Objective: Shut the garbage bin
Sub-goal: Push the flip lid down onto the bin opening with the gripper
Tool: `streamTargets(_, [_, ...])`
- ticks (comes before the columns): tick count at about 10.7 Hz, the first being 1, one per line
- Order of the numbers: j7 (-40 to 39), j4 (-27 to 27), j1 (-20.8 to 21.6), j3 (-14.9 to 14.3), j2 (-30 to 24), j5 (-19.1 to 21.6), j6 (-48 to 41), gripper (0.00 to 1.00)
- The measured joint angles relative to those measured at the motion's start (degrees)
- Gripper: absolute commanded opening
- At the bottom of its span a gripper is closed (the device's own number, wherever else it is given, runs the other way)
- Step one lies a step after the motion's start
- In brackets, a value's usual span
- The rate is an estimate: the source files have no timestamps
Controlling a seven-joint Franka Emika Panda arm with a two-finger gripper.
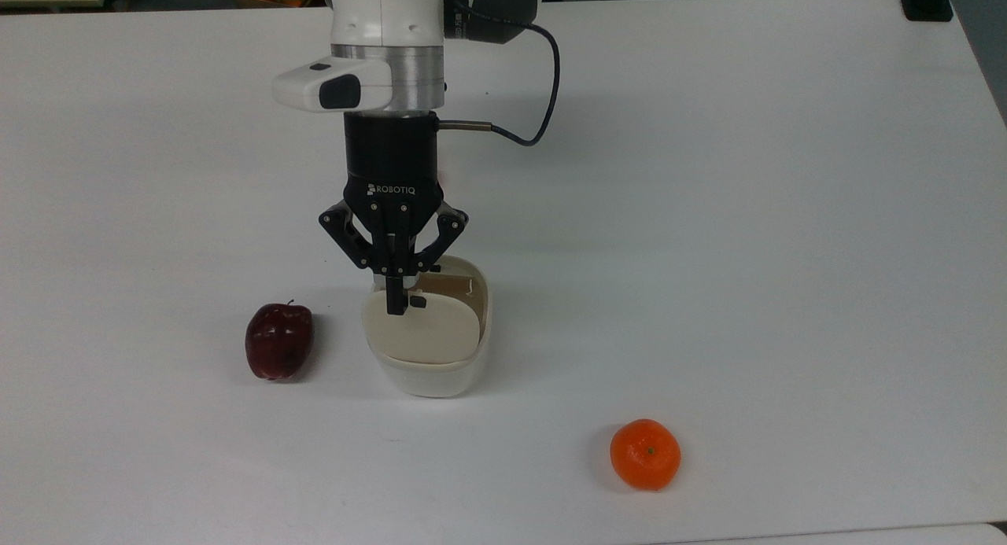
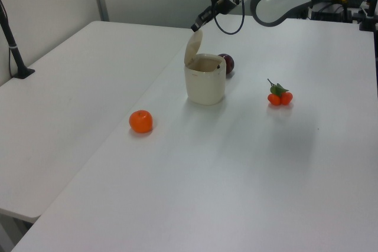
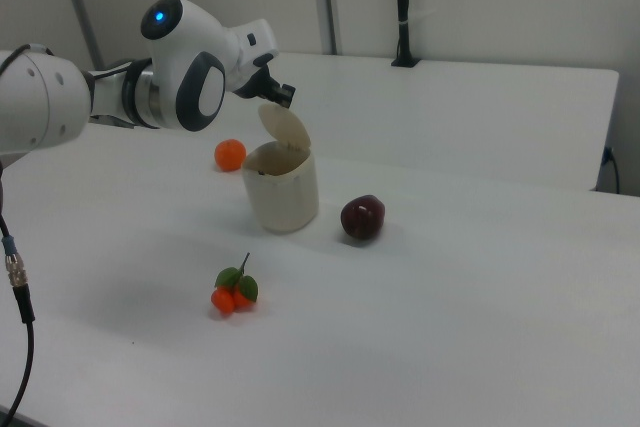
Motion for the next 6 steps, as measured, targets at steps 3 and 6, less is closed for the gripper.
streamTargets(3, [0.0,0.86,0.03,0.09,-0.53,-0.01,-9.53,0.0])
streamTargets(6, [-0.03,1.17,0.31,0.69,-1.52,-0.9,-19.51,0.0])
